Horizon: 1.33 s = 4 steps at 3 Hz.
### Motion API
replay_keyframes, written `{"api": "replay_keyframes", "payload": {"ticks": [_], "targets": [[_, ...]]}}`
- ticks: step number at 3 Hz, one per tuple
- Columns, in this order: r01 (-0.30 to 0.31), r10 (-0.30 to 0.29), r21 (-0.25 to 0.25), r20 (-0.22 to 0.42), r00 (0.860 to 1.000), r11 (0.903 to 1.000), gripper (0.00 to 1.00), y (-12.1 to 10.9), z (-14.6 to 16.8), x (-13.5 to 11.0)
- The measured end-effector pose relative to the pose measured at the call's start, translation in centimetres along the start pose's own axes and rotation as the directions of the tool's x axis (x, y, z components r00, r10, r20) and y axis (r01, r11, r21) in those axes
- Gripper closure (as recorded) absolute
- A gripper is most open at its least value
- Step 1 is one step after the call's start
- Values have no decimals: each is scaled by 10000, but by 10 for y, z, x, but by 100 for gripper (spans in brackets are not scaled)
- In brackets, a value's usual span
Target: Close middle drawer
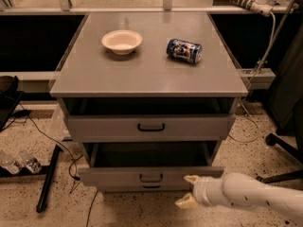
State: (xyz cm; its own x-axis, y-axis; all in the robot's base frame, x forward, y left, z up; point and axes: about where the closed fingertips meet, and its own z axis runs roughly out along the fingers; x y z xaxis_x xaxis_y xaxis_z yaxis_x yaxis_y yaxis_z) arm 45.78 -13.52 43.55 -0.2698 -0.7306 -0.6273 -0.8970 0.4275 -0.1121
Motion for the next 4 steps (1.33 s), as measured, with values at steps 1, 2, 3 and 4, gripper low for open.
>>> {"api": "replay_keyframes", "payload": {"ticks": [1,2,3,4], "targets": [[94,-95,125,94,9999,9999,60,-49,17,-11],[132,-133,183,28,9999,9997,84,-94,40,-15],[161,-165,397,108,9998,9991,79,-108,38,-21],[161,-166,394,108,9998,9991,56,-107,38,-21]]}}
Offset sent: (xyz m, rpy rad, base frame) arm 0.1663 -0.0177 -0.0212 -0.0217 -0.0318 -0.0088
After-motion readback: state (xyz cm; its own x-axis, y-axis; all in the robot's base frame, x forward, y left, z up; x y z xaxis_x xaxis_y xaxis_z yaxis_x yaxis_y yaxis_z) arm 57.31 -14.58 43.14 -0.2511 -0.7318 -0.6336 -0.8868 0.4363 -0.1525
